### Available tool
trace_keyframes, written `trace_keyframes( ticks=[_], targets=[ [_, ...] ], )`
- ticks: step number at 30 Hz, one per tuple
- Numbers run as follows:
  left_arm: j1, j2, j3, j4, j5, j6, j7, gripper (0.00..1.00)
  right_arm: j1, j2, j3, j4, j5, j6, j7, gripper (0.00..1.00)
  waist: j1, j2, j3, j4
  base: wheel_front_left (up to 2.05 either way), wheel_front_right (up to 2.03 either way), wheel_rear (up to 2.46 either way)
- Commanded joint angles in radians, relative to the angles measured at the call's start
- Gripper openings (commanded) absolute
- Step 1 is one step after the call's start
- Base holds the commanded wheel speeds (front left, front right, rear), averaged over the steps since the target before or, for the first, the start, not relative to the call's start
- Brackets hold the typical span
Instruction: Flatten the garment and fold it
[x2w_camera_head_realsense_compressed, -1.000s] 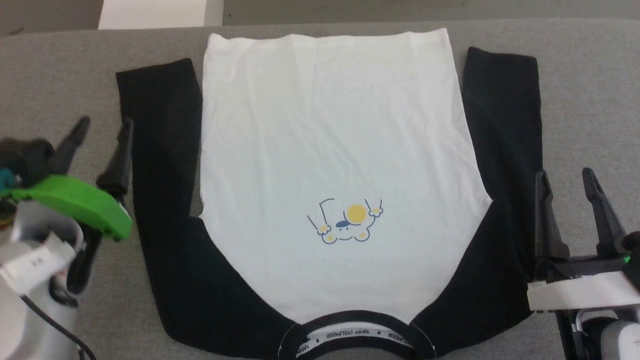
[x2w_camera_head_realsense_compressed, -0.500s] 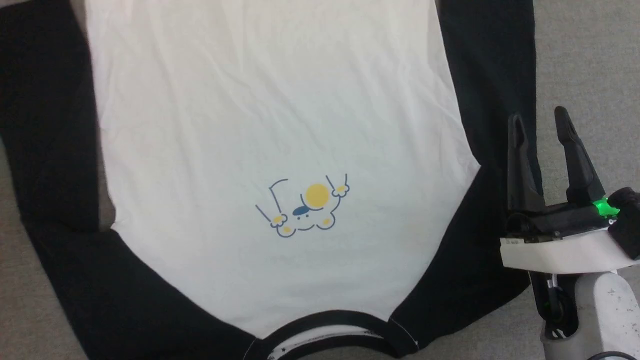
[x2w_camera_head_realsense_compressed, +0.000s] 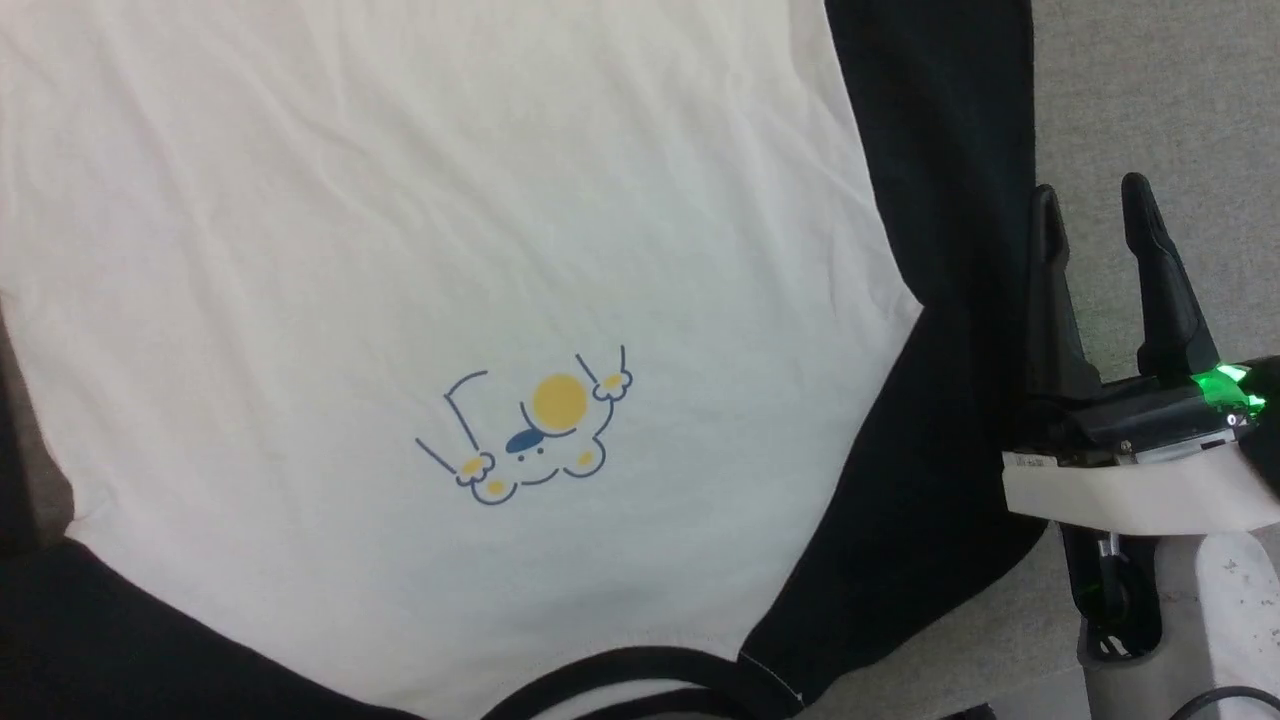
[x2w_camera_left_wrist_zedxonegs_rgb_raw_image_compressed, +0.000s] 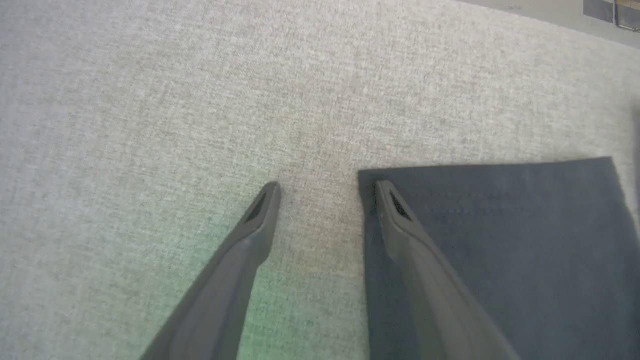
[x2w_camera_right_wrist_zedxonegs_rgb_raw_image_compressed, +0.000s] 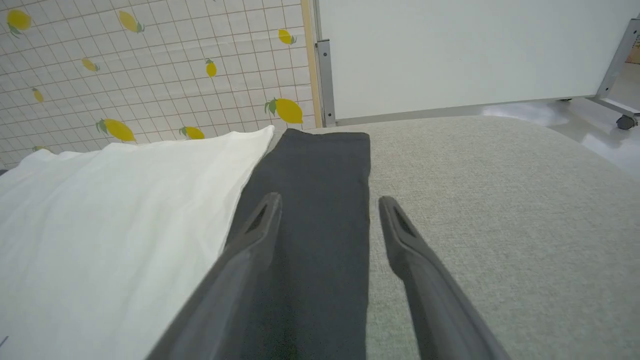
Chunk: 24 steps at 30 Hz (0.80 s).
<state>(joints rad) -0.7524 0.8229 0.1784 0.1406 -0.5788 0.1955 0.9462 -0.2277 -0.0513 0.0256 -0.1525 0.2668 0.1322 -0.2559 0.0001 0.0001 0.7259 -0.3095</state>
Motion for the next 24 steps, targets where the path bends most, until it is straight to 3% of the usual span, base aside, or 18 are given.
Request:
trace_keyframes(
  ticks=[1,5,11,18,24],
  targets=[
    [0.067,-0.024,-0.016,0.032,-0.003,0.002,0.025,0.00,-0.018,0.001,0.001,-0.005,0.011,-0.002,-0.006,1.00,-0.0001,-0.0001,0.008,-0.008,0.00,0.00,0.00],
    [0.099,-0.059,0.015,0.011,-0.055,-0.011,0.007,0.00,-0.015,0.001,-0.009,0.001,0.005,-0.002,-0.006,1.00,-0.0001,-0.0001,-0.018,0.006,0.00,0.00,0.00],
    [0.135,-0.102,0.055,0.000,-0.077,-0.070,-0.158,0.00,0.002,0.001,-0.033,0.007,-0.013,-0.002,-0.006,1.00,-0.0001,-0.0001,-0.113,0.057,0.00,0.00,0.00],
    [0.259,-0.103,0.101,0.003,-0.036,-0.127,-0.349,0.00,0.063,0.001,-0.062,0.020,-0.044,-0.002,-0.006,1.00,-0.0001,-0.0001,-0.282,0.139,0.00,0.00,0.00],
    [0.406,-0.119,0.167,-0.032,-0.063,-0.157,-0.396,0.00,0.126,0.001,-0.093,0.006,-0.073,-0.002,0.029,1.00,-0.0001,-0.0001,-0.404,0.215,0.00,0.00,0.00]
  ],
)
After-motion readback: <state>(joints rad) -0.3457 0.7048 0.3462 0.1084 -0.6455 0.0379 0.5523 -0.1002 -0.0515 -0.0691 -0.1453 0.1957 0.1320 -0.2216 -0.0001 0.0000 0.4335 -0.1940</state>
